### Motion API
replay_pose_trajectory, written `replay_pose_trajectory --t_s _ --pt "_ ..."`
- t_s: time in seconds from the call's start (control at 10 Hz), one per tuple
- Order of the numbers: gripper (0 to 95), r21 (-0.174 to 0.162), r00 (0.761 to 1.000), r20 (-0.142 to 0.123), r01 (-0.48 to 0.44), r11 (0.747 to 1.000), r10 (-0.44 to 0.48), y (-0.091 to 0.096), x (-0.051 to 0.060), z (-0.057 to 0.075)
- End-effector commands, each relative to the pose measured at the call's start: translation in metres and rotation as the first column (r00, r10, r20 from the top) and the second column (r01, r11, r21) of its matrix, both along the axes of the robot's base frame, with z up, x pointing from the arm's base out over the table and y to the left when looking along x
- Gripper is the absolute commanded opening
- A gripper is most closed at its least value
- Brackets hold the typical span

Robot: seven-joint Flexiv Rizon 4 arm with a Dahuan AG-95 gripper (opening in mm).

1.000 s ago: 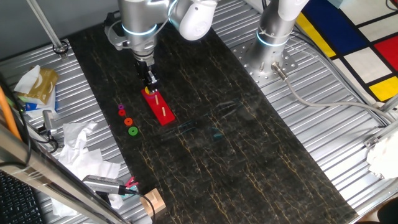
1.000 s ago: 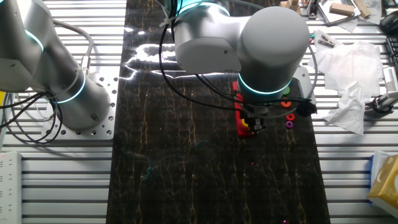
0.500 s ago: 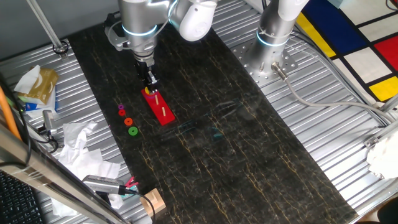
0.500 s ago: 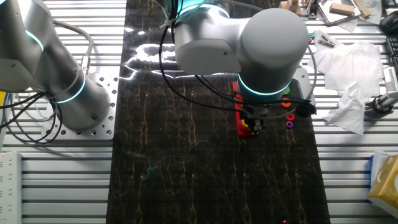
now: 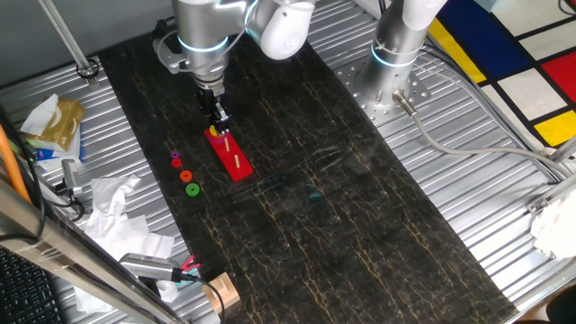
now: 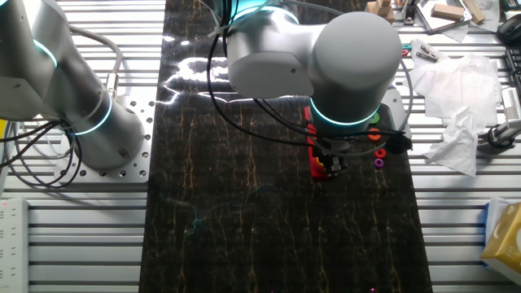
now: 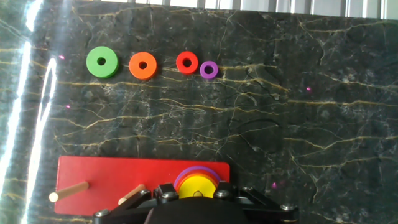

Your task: Take out one Hanoi block and throw it aside

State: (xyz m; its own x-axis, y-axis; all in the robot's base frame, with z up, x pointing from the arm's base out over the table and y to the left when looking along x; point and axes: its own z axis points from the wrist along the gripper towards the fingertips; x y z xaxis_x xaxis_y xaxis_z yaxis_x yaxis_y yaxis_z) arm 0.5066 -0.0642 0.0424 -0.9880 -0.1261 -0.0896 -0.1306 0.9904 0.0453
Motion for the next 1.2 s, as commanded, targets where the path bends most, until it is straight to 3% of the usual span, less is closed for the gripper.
replay_pose_trajectory --t_s 0.1,1.2 --pt "38.0 -0.003 1.000 0.000 0.001 1.000 -0.001 -0.0003 0.0002 -0.0002" --pt "38.0 -0.012 1.000 -0.008 -0.007 1.000 0.007 -0.0008 -0.0008 -0.0025"
